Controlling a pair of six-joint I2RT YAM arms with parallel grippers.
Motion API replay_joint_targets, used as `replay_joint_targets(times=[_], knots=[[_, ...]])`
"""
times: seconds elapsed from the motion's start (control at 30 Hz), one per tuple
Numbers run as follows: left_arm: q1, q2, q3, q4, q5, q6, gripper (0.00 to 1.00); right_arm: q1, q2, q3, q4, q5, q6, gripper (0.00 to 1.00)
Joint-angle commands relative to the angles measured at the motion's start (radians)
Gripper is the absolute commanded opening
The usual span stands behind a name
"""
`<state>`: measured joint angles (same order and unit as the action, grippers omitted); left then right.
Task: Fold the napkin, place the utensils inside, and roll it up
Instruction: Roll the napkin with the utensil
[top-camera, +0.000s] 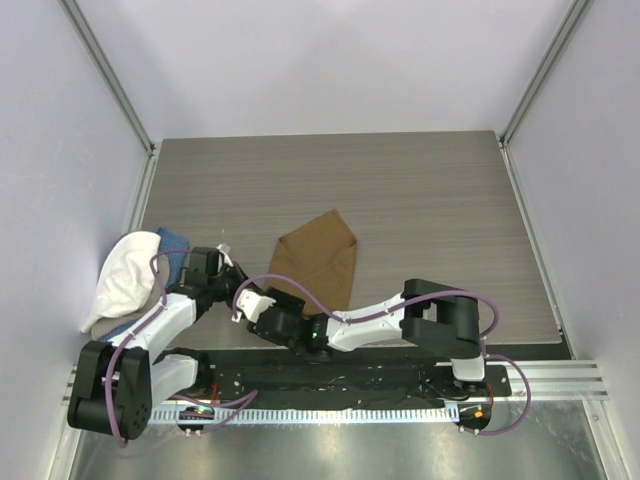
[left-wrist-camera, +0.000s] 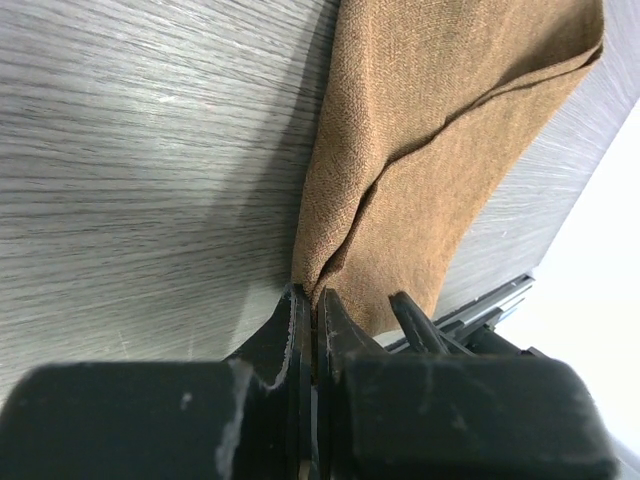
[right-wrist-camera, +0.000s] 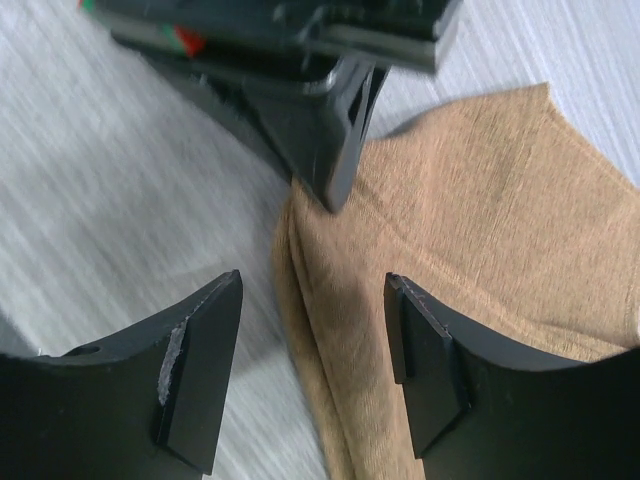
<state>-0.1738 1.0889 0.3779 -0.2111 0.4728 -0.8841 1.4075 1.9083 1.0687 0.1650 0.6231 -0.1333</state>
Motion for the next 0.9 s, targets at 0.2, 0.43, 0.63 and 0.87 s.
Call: replay_joint_targets(times=[0.2, 0.43, 0.63, 0.87], knots=[[0.040, -0.014, 0.046, 0.012, 0.056, -0.009, 0.00, 0.004, 0.103, 0.088, 0.058, 0.208, -0.002, 0.65], [0.065, 0.009, 0.049, 0.021, 0.066, 0.005, 0.00, 0.008, -0.006, -0.087, 0.051, 0.253, 0.046, 0.61], [0.080, 0.034, 0.050, 0.032, 0.072, 0.016, 0.00, 0.019, -0.025, -0.151, 0.051, 0.270, 0.054, 0.55], [0.082, 0.057, 0.070, 0.044, 0.076, 0.040, 0.11, 0.010, -0.017, -0.119, 0.009, 0.140, 0.020, 0.14]])
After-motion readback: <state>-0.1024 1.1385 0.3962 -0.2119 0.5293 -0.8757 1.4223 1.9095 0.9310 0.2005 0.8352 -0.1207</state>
